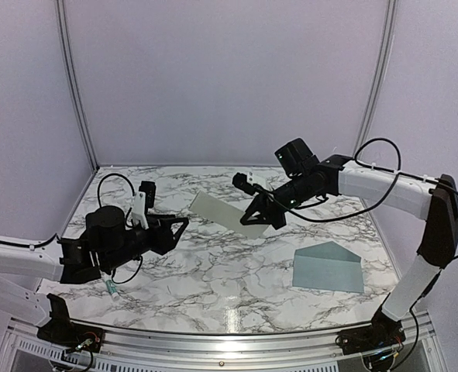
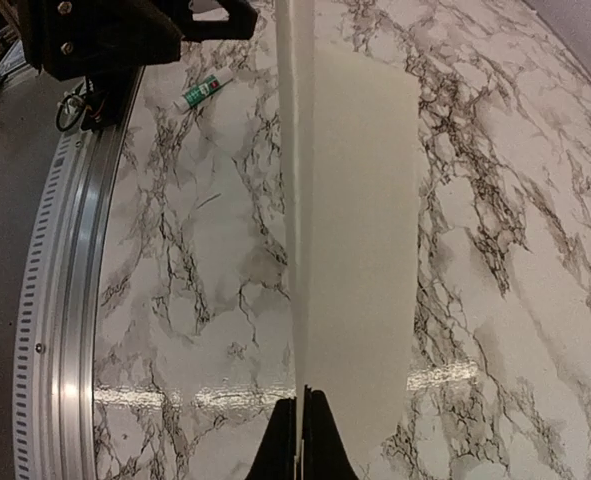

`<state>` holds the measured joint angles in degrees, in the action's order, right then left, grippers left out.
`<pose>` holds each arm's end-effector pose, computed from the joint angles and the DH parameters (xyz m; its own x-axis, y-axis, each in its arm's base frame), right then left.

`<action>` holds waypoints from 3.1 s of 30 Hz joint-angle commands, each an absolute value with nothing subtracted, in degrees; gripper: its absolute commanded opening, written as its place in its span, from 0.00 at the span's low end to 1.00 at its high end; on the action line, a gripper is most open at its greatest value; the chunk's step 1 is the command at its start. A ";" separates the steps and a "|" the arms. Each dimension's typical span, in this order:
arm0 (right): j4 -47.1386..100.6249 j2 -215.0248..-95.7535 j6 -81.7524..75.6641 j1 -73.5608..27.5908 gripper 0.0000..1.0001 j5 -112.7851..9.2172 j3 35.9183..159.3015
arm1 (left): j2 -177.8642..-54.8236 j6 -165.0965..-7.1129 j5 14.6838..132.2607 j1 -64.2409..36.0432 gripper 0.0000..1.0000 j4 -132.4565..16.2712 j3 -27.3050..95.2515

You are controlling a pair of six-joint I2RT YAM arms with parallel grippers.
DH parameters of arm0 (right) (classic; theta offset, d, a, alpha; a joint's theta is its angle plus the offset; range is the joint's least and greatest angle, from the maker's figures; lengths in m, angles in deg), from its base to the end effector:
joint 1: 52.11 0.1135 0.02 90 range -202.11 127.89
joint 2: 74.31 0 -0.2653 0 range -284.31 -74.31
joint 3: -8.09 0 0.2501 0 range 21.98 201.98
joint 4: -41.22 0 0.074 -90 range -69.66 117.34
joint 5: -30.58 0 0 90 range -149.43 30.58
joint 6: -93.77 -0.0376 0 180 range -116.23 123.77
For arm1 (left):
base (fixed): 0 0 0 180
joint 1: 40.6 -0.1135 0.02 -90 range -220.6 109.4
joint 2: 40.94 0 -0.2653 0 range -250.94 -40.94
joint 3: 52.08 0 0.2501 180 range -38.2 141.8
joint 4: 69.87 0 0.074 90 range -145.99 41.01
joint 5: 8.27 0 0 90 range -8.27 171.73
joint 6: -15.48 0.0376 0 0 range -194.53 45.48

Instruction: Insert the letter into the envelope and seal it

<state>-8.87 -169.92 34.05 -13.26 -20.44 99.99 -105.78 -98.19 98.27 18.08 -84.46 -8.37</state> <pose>0.2628 0.2420 0.2780 -0.1509 -0.6249 -0.7660 -0.9878 0.0663 0.1406 0.1390 -0.2079 0.2509 -0.3240 -0.2079 -0.9229 0.5916 0.7167 -0.3692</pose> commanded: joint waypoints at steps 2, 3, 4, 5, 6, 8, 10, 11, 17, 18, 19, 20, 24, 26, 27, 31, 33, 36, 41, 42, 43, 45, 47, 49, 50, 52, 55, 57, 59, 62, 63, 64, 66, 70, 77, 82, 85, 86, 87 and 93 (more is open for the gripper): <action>-0.64 -166.23 26.88 -13.74 0.00 -18.63 98.62 | -112.04 -105.70 95.95 18.73 0.51 -96.71 -6.84; 0.06 -166.15 26.27 -13.79 0.00 -18.07 98.45 | -113.36 -106.78 97.66 19.13 0.55 -96.81 -6.21; 0.83 -166.12 25.81 -13.79 0.00 -17.52 98.41 | -114.50 -108.01 100.65 19.55 0.59 -97.05 -5.57; 1.19 -166.26 25.24 -13.79 0.00 -16.93 98.45 | -115.50 -109.00 102.12 19.82 0.62 -97.90 -5.32; 1.31 -166.47 24.94 -13.79 0.00 -16.77 98.63 | -116.36 -109.66 102.83 19.86 0.63 -99.58 -5.31; 1.16 -166.80 24.70 -13.75 0.00 -16.18 98.95 | -117.94 -110.86 103.37 19.92 0.64 -103.72 -5.62; 1.10 -167.06 24.57 -13.77 0.00 -15.48 98.96 | -119.54 -111.96 103.75 19.93 0.64 -107.38 -5.87; 1.14 -167.16 24.40 -13.79 0.00 -15.03 98.82 | -120.11 -112.31 103.70 19.93 0.64 -109.18 -5.89; 1.38 -167.87 23.75 -13.78 0.00 -13.05 98.24 | -123.33 -113.84 102.47 19.88 0.63 -118.77 -6.68; 1.54 -167.95 23.65 -13.78 0.00 -12.62 98.17 | -123.91 -114.40 102.85 19.87 0.63 -119.45 -6.60; 1.72 -167.97 23.59 -13.75 0.00 -12.35 98.07 | -124.45 -114.87 103.03 19.87 0.63 -120.40 -6.47; 1.72 -168.04 23.40 -13.79 0.00 -12.32 98.05 | -125.12 -115.24 103.07 19.87 0.63 -121.08 -6.22; 1.68 -168.02 23.61 -13.74 0.00 -10.98 97.92 | -127.24 -118.22 103.93 19.72 0.62 -122.76 -5.40; 1.75 -167.95 23.75 -13.68 0.00 -8.65 97.52 | -128.47 -119.34 104.46 19.69 0.62 -125.12 -5.43; 1.68 -167.93 23.73 -13.66 0.00 -7.56 97.25 | -129.18 -119.83 104.38 19.69 0.62 -126.80 -5.54; 1.38 -168.15 23.55 -13.70 0.00 -4.16 96.56 | -132.12 -120.41 103.26 19.69 0.62 -133.12 -5.47; 0.67 -168.62 23.69 -13.68 0.00 -3.29 96.49 | -133.36 -119.44 101.64 19.67 0.62 -136.68 -5.40; 0.36 -169.13 23.74 -13.69 0.00 -3.35 96.26 | -134.82 -118.75 99.72 19.65 0.57 -140.95 -5.24; 1.15 -169.38 22.69 -13.70 0.00 -4.06 95.94 | -136.09 -118.76 98.61 19.61 0.51 -146.45 -6.07; 1.49 -169.45 22.38 -13.70 0.00 -4.32 95.89 | -136.30 -118.74 98.62 19.61 0.50 -147.30 -6.22; 1.61 -169.68 22.20 -13.68 0.00 -4.41 95.85 | -136.45 -118.73 98.65 19.61 0.48 -147.81 -6.37; 1.51 -170.00 22.06 -13.70 0.00 -4.47 95.96 | -136.64 -118.62 98.35 19.61 0.44 -148.26 -6.40; 1.50 -170.34 21.90 -13.65 0.00 -4.48 96.01 | -136.81 -118.36 97.93 19.61 0.39 -148.27 -6.25; 1.54 -170.46 21.81 -13.68 0.00 -4.63 96.14 | -137.07 -117.90 97.41 19.58 0.36 -148.56 -6.22; 1.57 -170.52 21.78 -13.70 0.00 -4.70 96.05 | -137.07 -117.53 97.07 19.53 0.35 -148.68 -6.25; 1.58 -170.55 21.70 -13.70 0.00 -4.75 96.14 | -137.24 -116.53 96.09 19.52 0.34 -148.71 -6.12; 1.59 -170.55 21.70 -13.66 0.00 -4.83 96.09 | -137.17 -114.95 94.49 19.52 0.32 -147.46 -5.55; 1.63 -170.67 21.70 -13.70 0.00 -4.69 96.07 | -136.81 -113.68 93.46 19.52 0.32 -144.58 -4.84; 1.62 -170.72 21.70 -13.70 0.00 -4.67 96.07 | -136.30 -111.80 92.22 19.60 0.32 -141.05 -3.66; 1.59 -170.81 21.78 -13.70 0.00 -4.54 96.06 | -135.95 -109.95 91.00 19.61 0.29 -137.88 -2.48; 1.51 -170.86 21.86 -13.66 0.00 -4.54 96.05 | -135.85 -109.47 90.81 19.63 0.28 -137.22 -2.28; 1.48 -170.90 21.97 -13.70 0.00 -4.50 96.06 | -135.70 -108.97 90.79 19.61 0.27 -136.30 -2.02; 1.33 -171.03 22.13 -13.64 0.00 -4.32 96.06 | -135.44 -108.02 90.77 19.61 0.22 -134.10 -1.36; 1.25 -171.00 22.31 -13.70 0.00 -4.29 95.98 | -135.59 -107.18 90.29 19.61 0.13 -133.42 -1.00; 0.31 -170.08 22.98 -13.88 0.01 -6.74 96.49 | -134.64 -106.94 90.43 19.61 0.05 -133.67 -1.66; 0.14 -168.43 23.22 -14.48 0.10 -8.70 96.24 | -133.26 -106.06 91.07 19.60 0.02 -133.65 -2.59; 0.03 -168.03 23.03 -14.66 0.17 -9.87 96.24 | -132.81 -105.66 91.42 19.57 0.01 -133.60 -2.90; -0.09 -167.85 23.02 -14.71 0.18 -10.22 96.32 | -132.72 -105.64 91.72 19.54 0.01 -133.60 -3.03; -0.28 -167.63 23.10 -14.80 0.19 -10.58 96.38 | -132.58 -105.52 91.89 19.60 0.01 -133.60 -3.18; -0.35 -165.75 23.28 -17.27 0.26 -8.17 97.09 | -132.16 -104.94 92.39 19.53 0.01 -133.60 -4.16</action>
<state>-0.06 -168.57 22.93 -15.21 -9.65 95.82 -133.82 -106.32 92.24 19.41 -133.61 -3.13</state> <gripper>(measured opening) 0.231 0.009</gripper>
